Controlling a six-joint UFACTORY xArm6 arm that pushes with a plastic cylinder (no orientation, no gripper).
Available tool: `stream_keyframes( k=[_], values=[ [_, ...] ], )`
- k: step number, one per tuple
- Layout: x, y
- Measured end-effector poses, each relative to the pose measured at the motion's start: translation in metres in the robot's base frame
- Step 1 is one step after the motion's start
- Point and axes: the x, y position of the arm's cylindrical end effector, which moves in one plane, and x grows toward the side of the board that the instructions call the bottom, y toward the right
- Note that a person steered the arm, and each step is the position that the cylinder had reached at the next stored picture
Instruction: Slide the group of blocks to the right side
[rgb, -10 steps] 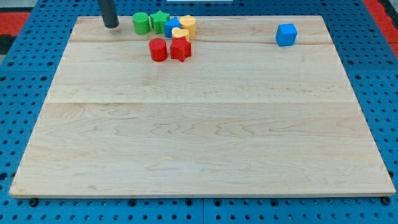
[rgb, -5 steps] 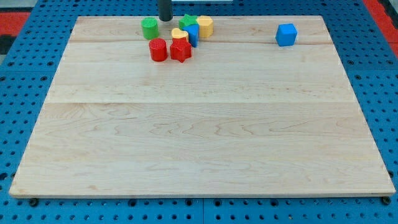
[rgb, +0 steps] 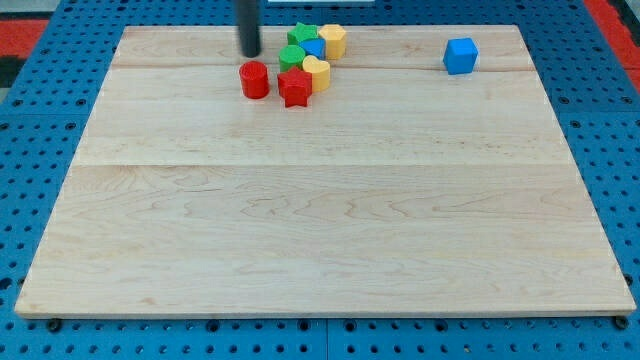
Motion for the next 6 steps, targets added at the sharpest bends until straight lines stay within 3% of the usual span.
stream_keyframes(
  k=[1, 2, 3, 4, 5, 6],
  values=[
    [0.042, -0.018],
    [0.091, 0.03],
    [0.1, 0.069],
    [0.103, -0.009],
    [0.075, 0.018],
    [0.082, 0.084]
  ],
)
